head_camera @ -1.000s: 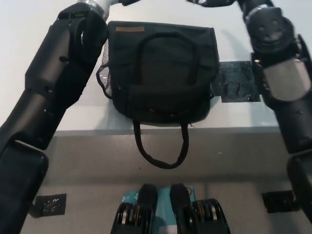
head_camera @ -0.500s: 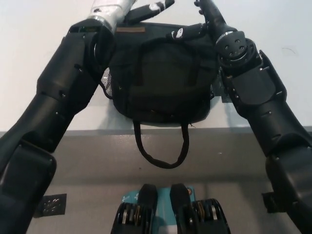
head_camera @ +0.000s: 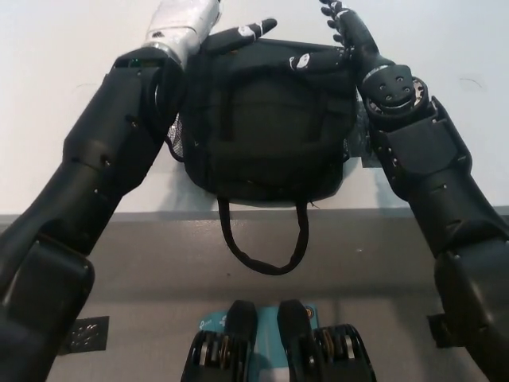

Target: A soft travel bag is kept infront of the robot in the middle of the desk and the robot uses both its hands to press it to reduce its size

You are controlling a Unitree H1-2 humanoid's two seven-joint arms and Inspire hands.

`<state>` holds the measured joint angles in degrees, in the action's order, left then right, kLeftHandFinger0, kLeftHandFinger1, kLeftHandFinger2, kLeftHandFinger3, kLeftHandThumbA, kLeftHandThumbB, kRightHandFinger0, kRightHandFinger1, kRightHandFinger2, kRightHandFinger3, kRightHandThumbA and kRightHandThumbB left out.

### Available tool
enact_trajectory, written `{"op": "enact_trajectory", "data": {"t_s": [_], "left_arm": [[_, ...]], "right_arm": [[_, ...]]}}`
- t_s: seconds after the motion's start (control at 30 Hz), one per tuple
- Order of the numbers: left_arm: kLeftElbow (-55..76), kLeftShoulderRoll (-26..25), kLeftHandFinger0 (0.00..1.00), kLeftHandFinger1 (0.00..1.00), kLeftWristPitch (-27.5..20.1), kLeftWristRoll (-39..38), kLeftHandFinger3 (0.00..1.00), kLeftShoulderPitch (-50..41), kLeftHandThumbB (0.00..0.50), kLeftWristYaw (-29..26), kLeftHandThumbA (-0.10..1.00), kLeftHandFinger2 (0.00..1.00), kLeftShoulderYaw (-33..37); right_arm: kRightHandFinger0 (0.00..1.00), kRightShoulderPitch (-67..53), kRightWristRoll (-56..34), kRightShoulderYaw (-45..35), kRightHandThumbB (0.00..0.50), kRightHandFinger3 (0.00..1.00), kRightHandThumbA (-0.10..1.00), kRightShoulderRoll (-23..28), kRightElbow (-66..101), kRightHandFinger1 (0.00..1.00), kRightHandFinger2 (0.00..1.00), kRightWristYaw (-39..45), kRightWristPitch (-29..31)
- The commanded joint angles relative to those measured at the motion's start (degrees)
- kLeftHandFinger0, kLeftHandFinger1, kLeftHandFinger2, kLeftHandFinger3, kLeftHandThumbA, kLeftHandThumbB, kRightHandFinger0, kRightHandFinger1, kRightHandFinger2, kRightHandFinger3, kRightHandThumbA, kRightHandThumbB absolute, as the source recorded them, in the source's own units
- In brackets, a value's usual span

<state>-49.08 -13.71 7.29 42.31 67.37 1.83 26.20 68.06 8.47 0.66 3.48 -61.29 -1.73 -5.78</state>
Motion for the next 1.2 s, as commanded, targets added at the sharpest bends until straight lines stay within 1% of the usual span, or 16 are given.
{"op": "enact_trajectory", "data": {"t_s": [0.0,0.07,0.1,0.13,0.3,0.33,0.43,0.53,0.6,0.63,0.7,0.73,0.77,0.83,1.03,1.17], "left_arm": [[-0.98,0.37,1.00,1.00,-0.19,2.01,1.00,0.84,0.194,-1.85,1.00,1.00,1.92],[-2.21,0.82,1.00,1.00,-1.01,2.32,1.00,-0.27,0.191,-2.69,1.00,1.00,3.32],[-2.66,0.98,1.00,1.00,-1.43,2.74,1.00,-1.05,0.174,-2.92,1.00,1.00,4.25],[-3.13,1.16,1.00,1.00,-1.47,2.72,1.00,-1.46,0.173,-2.97,1.00,1.00,4.76],[-4.31,2.43,1.00,1.00,-2.50,1.98,1.00,-4.26,0.185,-4.66,1.00,1.00,5.67],[-5.10,2.82,1.00,1.00,-2.88,2.14,1.00,-5.26,0.198,-5.54,1.00,1.00,5.99],[-7.15,3.54,1.00,1.00,-3.52,2.35,1.00,-7.04,0.197,-6.70,1.00,1.00,6.72],[-8.57,4.13,1.00,1.00,-3.77,1.98,1.00,-8.33,0.193,-7.14,1.00,1.00,6.93],[-10.70,4.76,1.00,1.00,-4.96,2.09,1.00,-9.47,0.193,-8.99,1.00,1.00,7.36],[-11.24,4.96,1.00,1.00,-4.90,2.48,1.00,-9.84,0.169,-9.40,1.00,1.00,7.80],[-13.49,5.69,1.00,1.00,-4.73,3.61,1.00,-9.94,0.109,-9.51,1.00,1.00,9.40],[-14.02,5.87,1.00,1.00,-4.60,3.70,1.00,-10.15,0.088,-9.31,1.00,1.00,9.83],[-14.95,6.03,1.00,1.00,-4.92,2.87,1.00,-10.43,0.042,-8.67,1.00,1.00,9.63],[-16.94,6.45,1.00,1.00,-4.54,2.38,1.00,-10.47,0.001,-9.50,1.00,1.00,9.32],[-22.18,7.54,1.00,1.00,-4.96,2.74,1.00,-11.70,0.014,-10.67,1.00,1.00,10.32],[-24.94,8.42,1.00,1.00,-5.27,3.13,1.00,-12.49,0.056,-11.88,1.00,1.00,11.25]], "right_arm": [[1.00,1.55,-1.59,-0.68,0.118,1.00,1.00,0.22,-0.90,1.00,1.00,-1.25,5.68],[1.00,0.34,-2.47,-1.01,0.117,1.00,1.00,-0.15,-1.54,1.00,1.00,-0.96,7.99],[1.00,-0.41,-3.31,-1.77,0.152,1.00,1.00,-0.81,-1.91,1.00,1.00,-1.37,6.08],[1.00,-0.97,-3.39,-1.83,0.152,1.00,1.00,-1.20,-2.04,1.00,1.00,-1.78,5.27],[1.00,-4.07,-4.54,-2.68,0.155,1.00,1.00,-2.29,-3.42,1.00,1.00,-1.31,6.85],[1.00,-5.06,-4.34,-2.55,0.172,1.00,1.00,-2.64,-3.74,1.00,1.00,-1.40,6.93],[1.00,-6.85,-3.50,-1.79,0.194,1.00,1.00,-3.44,-4.63,1.00,1.00,-2.33,7.78],[1.00,-7.47,-1.04,0.80,0.192,1.00,1.00,-3.64,-6.35,1.00,1.00,-3.43,9.13],[1.00,-7.54,4.48,6.90,0.223,1.00,1.00,-3.34,-8.73,1.00,1.00,-4.40,8.00],[1.00,-7.71,7.68,10.80,0.224,1.00,1.00,-3.09,-9.17,1.00,1.00,-4.46,7.69],[1.00,-8.19,12.13,17.10,0.173,1.00,1.00,-2.72,-10.98,1.00,1.00,-5.85,8.44],[1.00,-8.40,12.40,18.53,0.183,1.00,1.00,-2.63,-11.55,1.00,1.00,-5.82,8.24],[1.00,-8.51,13.95,21.39,0.178,1.00,1.00,-2.19,-12.65,1.00,1.00,-5.42,8.24],[1.00,-8.36,16.52,25.90,0.182,1.00,1.00,-1.44,-14.34,1.00,1.00,-6.32,8.34],[1.00,-8.60,21.30,36.07,0.180,1.00,1.00,-0.78,-17.33,1.00,1.00,-4.13,5.06],[1.00,-9.34,23.67,40.89,0.176,1.00,1.00,-0.50,-18.59,1.00,1.00,-5.96,4.80]]}}
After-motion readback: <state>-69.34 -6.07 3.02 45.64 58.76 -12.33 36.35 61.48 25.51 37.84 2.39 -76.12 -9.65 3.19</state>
